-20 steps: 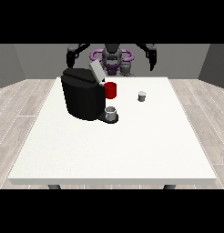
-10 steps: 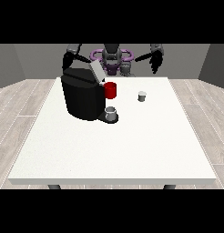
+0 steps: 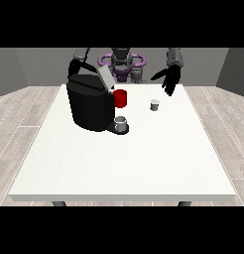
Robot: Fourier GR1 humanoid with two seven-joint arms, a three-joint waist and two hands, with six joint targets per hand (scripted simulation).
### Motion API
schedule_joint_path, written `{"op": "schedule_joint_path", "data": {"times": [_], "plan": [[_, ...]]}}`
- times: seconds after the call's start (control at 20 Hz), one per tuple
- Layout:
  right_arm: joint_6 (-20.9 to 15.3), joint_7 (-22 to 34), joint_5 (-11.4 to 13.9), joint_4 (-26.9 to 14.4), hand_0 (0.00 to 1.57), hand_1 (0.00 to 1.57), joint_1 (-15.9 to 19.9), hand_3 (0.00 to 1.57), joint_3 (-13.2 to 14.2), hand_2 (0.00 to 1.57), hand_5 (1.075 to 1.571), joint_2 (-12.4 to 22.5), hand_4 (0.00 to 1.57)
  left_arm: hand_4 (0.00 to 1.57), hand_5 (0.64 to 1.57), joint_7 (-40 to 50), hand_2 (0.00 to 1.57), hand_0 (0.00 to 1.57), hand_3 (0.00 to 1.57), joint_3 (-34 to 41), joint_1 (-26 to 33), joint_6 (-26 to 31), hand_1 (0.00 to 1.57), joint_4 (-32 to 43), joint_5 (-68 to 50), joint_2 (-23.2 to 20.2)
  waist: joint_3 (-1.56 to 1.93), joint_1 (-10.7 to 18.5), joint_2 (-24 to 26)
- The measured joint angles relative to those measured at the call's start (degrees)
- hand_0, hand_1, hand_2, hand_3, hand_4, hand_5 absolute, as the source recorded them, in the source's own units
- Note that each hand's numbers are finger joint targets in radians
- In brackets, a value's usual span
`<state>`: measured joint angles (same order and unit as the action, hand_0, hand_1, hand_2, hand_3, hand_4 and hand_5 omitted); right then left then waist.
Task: Insert the coffee pod into the coffee machine and close the lid
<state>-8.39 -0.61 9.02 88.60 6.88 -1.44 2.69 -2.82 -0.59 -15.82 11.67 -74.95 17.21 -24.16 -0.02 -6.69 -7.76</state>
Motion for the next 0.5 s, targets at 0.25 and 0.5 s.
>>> {"op": "schedule_joint_path", "data": {"times": [0.25, 0.5], "plan": [[-0.7, 0.3, 1.6, -0.9, 0.00, 0.00, 0.0, 0.00, -1.5, 0.00, 1.571, -1.1, 0.00, 0.00, 1.571, -1.9, 0.00, 0.00, 0.00, 0.1, -3.3, -0.1, 0.00, 7.6, 3.7, -0.8, 0.00, -1.3, -2.1], [-0.7, 1.0, 0.6, -3.5, 0.00, 0.00, 3.4, 0.00, -0.8, 0.00, 1.571, -1.8, 0.00, 0.00, 1.571, -2.9, 0.29, 0.00, 0.00, -0.7, -7.3, -1.2, 0.00, 13.5, 8.0, -0.8, 0.00, -1.3, -4.4]]}}
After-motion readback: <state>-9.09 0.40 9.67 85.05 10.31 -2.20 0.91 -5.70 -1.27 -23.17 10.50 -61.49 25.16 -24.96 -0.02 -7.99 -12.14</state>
